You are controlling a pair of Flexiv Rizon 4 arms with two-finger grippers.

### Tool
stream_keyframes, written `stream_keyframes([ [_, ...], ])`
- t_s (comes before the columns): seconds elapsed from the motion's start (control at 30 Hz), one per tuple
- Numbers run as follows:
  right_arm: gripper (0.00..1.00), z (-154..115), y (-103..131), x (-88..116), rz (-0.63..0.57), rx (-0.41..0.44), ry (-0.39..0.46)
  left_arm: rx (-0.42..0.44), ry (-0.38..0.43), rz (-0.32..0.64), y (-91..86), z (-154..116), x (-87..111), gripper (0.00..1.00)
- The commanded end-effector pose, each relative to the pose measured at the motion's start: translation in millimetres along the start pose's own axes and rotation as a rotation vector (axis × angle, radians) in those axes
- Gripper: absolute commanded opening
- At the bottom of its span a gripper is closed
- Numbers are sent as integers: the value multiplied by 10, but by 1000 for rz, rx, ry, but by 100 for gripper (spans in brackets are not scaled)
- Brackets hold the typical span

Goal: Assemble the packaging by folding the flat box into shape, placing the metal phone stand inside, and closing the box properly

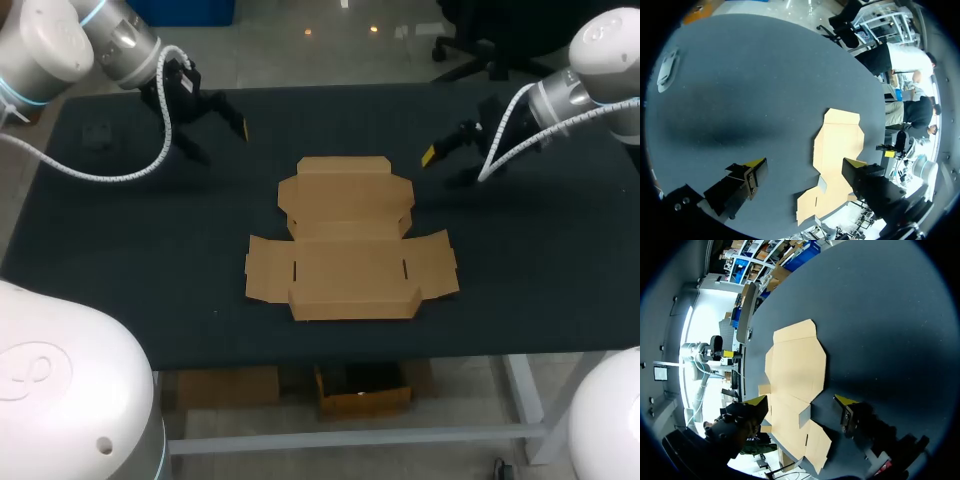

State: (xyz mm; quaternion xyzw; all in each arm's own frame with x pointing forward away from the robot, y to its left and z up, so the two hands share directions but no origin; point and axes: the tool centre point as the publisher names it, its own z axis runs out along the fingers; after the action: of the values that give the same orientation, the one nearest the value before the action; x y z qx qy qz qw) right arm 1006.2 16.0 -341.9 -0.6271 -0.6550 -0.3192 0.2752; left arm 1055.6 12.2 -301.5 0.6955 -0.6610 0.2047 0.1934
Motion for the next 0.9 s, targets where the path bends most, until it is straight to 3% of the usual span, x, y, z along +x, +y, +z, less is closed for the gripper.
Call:
stream_keyframes([
  [0.03,69,75,52,-53,21,16,8,25,7,7,40,10,5,100],
  [0.27,69,159,21,-124,44,20,16,47,11,17,21,18,20,100],
  [0.53,59,298,12,-180,92,20,11,61,17,27,54,0,33,100],
  [0.6,49,328,16,-195,101,11,9,64,19,29,60,-3,34,100],
  [0.9,53,404,47,-302,60,-33,23,65,21,41,82,-9,32,100],
])
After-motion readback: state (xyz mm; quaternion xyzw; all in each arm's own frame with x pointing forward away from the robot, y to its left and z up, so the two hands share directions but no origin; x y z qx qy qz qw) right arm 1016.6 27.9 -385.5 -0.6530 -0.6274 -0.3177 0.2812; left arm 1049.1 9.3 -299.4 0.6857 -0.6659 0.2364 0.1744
